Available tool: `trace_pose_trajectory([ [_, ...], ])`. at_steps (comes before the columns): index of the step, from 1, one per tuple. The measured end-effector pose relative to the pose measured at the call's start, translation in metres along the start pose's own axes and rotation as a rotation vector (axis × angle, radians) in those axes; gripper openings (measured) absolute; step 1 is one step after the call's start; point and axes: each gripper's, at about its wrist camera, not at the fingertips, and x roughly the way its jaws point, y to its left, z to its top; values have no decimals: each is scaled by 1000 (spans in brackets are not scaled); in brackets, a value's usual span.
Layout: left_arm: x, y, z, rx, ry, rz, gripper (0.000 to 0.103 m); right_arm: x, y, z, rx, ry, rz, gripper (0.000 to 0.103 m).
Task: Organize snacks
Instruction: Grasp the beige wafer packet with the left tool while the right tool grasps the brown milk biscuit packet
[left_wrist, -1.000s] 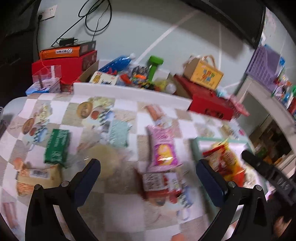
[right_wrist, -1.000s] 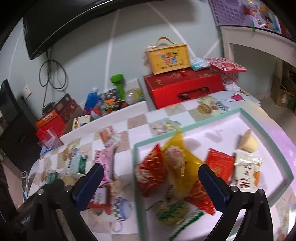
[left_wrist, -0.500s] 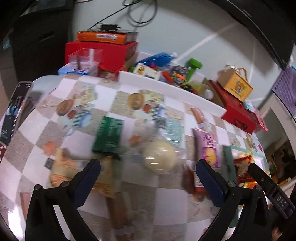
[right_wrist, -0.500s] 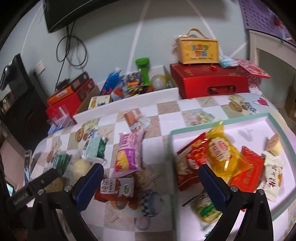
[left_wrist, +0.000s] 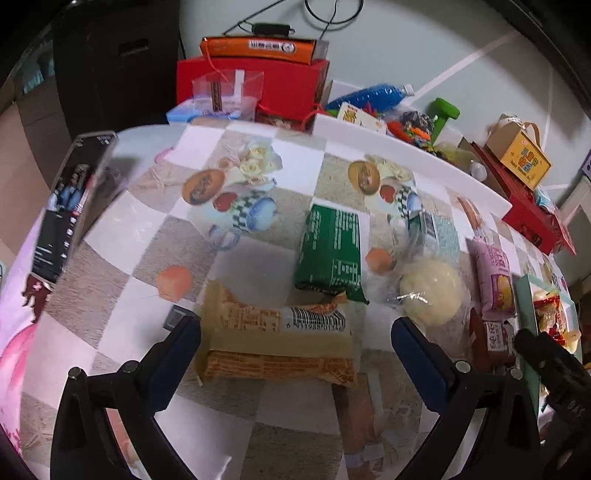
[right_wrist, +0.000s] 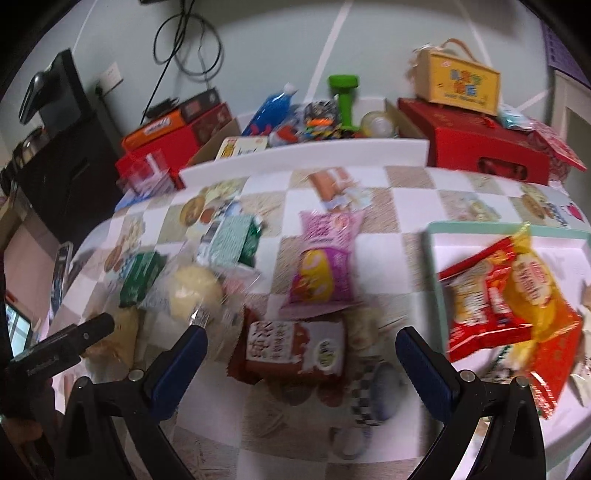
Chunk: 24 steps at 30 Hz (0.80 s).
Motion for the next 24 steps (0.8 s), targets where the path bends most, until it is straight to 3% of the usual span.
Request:
trace_pose_trajectory([
  [9,20,3,-1,21,30,96,103,29,8,-9,-34,63,-14,103],
  [16,24,17,-1,-70,40,64,102,35,8,-12,-34,71,-24,103],
  [18,23,17,-2,-74,37,62,99,35,8,-12,-33,69,-26,96],
  [20,19,17,-2,-86,25,42,87,35,7,-12,-31,61,-33,86],
  [24,17,11,-2,-76,24,16,81,31,5,-12,-25,53,-36,71],
])
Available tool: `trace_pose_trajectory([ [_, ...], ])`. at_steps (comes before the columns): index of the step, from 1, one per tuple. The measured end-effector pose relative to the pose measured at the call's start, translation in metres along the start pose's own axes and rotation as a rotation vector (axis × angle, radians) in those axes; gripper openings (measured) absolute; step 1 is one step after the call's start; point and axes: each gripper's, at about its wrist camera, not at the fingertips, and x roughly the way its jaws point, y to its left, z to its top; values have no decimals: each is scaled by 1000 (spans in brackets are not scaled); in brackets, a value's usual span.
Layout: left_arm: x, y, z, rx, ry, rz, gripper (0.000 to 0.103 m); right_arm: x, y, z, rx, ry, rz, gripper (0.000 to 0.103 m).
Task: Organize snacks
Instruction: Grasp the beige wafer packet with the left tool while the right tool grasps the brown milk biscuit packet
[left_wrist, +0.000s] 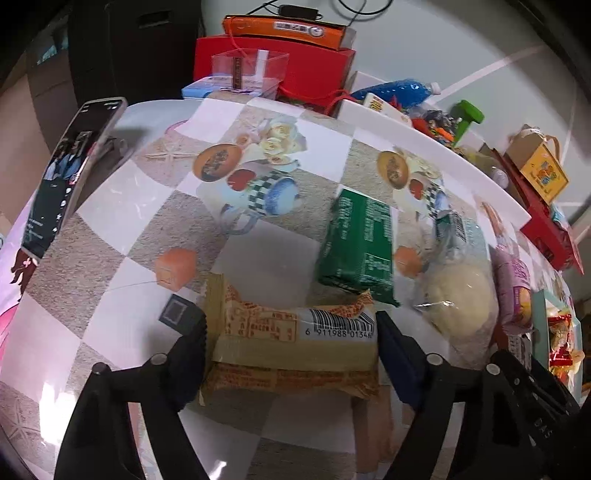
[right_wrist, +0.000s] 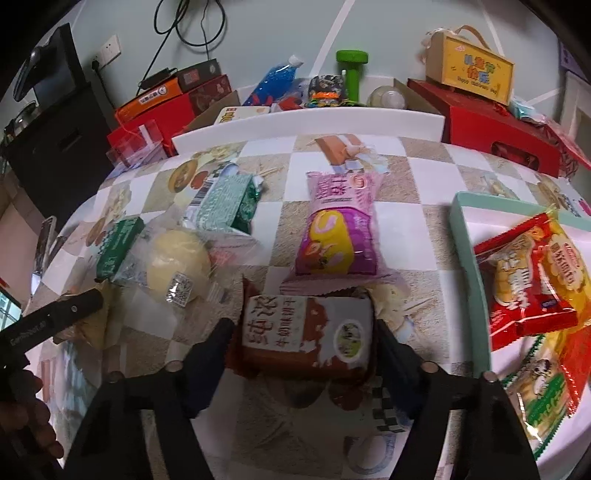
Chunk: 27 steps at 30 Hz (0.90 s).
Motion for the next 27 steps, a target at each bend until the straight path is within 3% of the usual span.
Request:
trace_pose_trajectory([
  [6,-1,-14,0,33,1,-30,74,-3,-2,-1,4,4,8,69],
  [12,-8,-25,-1,57,-10,-55,73,-8,-5,-1,21,5,12,69],
  [27,-53,-63,5,122,-124,-150,73,-51,-24,9,74,-90,-1,69],
])
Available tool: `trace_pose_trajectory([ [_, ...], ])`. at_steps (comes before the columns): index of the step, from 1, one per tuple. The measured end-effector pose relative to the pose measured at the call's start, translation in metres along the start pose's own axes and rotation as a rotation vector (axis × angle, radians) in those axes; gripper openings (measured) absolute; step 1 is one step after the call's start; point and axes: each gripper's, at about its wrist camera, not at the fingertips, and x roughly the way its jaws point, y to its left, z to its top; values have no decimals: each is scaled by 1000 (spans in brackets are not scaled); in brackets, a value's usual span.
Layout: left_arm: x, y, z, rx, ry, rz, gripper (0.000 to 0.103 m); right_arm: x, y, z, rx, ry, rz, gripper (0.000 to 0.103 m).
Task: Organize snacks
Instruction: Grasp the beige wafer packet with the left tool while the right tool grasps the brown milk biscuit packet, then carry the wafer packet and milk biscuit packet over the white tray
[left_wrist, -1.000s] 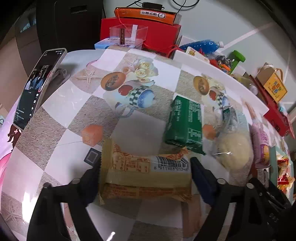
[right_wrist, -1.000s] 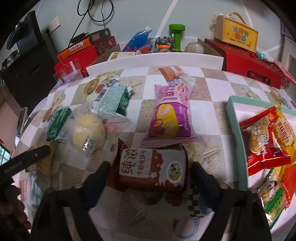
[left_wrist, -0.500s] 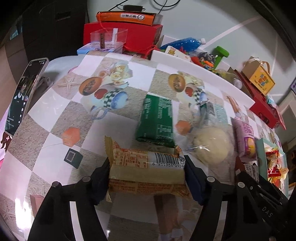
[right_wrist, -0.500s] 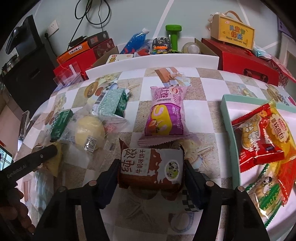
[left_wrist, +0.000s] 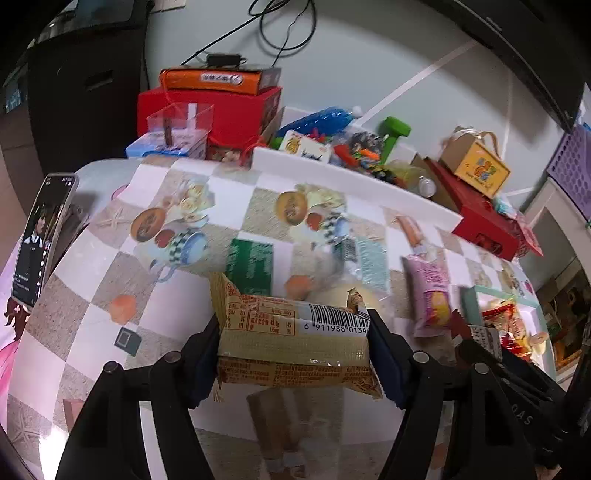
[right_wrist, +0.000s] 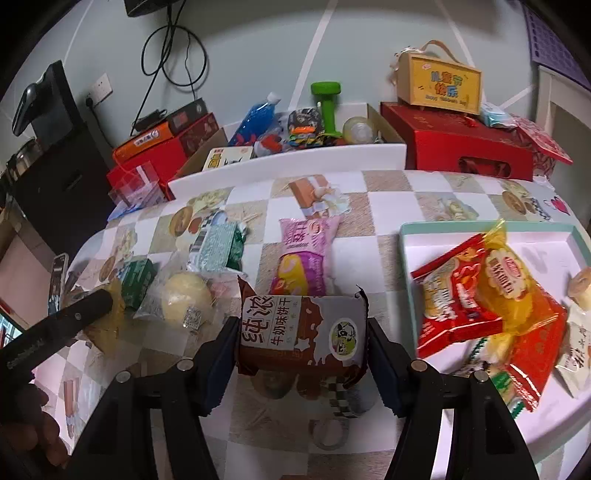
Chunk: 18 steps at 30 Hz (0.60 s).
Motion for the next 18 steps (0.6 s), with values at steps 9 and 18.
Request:
trace_pose_trajectory([
  [9,-4,-32,1,53,-9,-57,73,-12,-21,3,42,-20,-30,69],
  [18,-2,-65,-2,113,-1,-96,73,-19,-48,2,94,-15,-71,69],
])
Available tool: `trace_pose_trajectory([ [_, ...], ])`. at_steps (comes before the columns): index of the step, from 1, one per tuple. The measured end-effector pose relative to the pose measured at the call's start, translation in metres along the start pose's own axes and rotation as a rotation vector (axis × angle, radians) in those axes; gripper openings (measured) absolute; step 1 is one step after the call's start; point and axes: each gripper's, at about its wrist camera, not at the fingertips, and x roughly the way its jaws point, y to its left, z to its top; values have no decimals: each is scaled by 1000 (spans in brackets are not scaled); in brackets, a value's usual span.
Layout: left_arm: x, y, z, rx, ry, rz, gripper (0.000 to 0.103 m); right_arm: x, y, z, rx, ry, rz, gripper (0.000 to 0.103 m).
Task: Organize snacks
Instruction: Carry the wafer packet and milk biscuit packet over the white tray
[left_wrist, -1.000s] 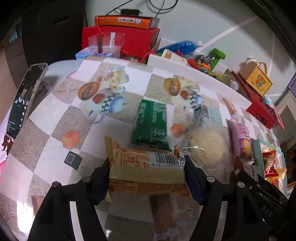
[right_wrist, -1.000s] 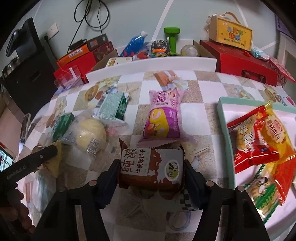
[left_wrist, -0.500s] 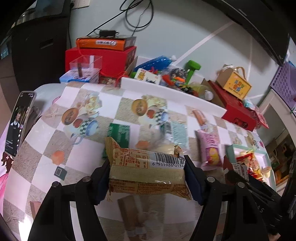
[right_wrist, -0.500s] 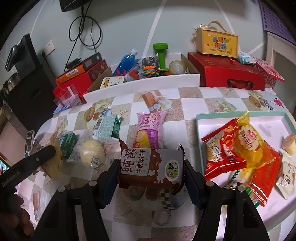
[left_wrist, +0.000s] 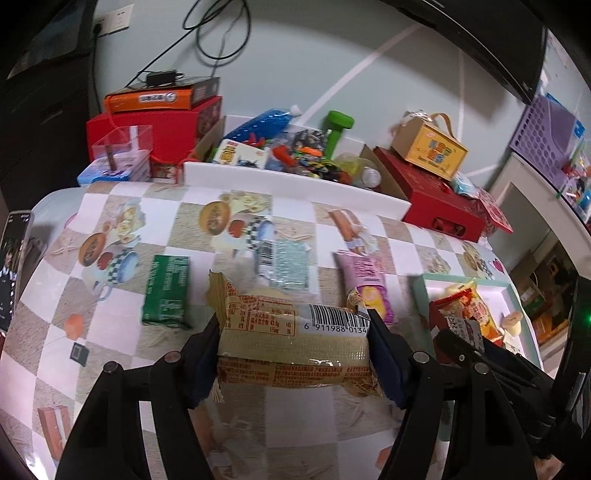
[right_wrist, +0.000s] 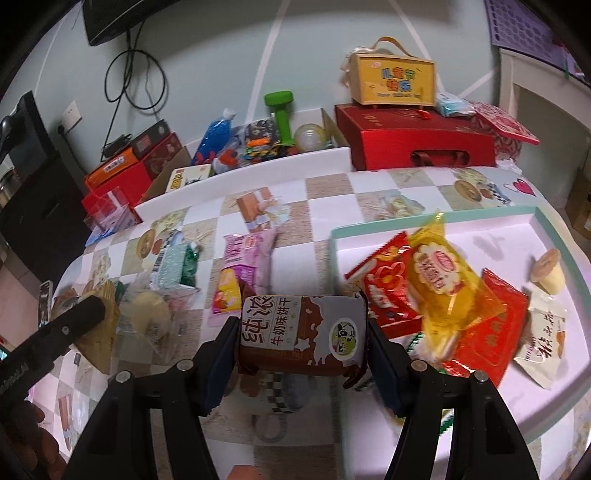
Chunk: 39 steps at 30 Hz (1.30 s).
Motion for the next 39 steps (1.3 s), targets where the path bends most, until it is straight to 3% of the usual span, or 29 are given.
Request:
trace_pose_trajectory([
  [12,4,-66,-6,101,19,-142,73,-31,-50,8,112,-59,-38,69],
  [29,15,-180,-43,303,87,-321,73,-88,-197,-14,432,-123,-312,69],
  [33,21,-208,-58,366,105,-340,73,-92,-219,-22,476,-121,-360,69],
  [39,37,-234,-77,416,134,-344,73,-83,-233,-29,492,-105,-358,69],
])
